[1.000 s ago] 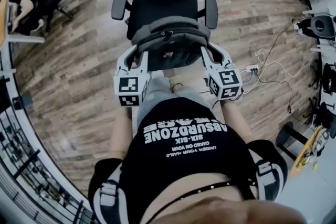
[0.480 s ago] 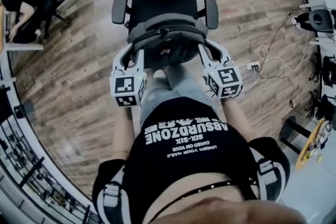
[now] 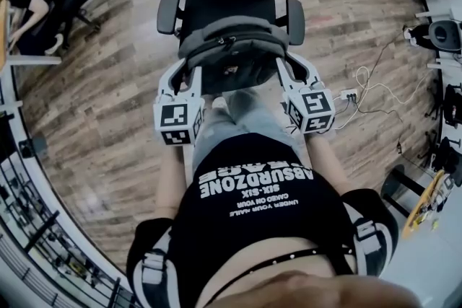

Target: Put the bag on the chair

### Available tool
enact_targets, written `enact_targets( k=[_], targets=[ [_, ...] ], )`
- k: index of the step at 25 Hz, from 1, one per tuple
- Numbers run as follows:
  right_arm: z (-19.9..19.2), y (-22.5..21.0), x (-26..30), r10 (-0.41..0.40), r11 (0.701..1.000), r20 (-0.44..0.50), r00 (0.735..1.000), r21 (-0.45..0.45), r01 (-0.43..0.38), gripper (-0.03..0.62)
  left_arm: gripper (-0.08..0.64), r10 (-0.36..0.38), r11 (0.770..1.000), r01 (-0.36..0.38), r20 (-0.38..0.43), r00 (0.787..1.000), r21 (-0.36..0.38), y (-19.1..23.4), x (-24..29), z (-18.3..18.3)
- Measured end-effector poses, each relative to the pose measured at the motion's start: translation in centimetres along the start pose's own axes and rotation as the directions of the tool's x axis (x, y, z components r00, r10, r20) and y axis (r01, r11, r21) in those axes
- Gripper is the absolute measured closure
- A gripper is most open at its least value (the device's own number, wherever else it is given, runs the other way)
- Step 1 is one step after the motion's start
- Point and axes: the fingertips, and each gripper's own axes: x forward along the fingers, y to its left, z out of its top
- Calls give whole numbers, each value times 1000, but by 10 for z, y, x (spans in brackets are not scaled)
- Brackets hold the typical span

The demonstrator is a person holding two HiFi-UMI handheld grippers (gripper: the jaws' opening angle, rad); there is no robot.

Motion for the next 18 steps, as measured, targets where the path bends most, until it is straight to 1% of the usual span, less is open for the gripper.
enact_targets(
  k=[8,18],
  targets=[
    [12,-27,31,15,1000,-20,1000,11,-15,523,459,-1,1000,1,-30,1000,0,7,37,17],
    [38,-72,68,20,1000,-14,1000,16,-20,523,459,12,1000,-11,-31,999,19,14,94,50]
  ],
)
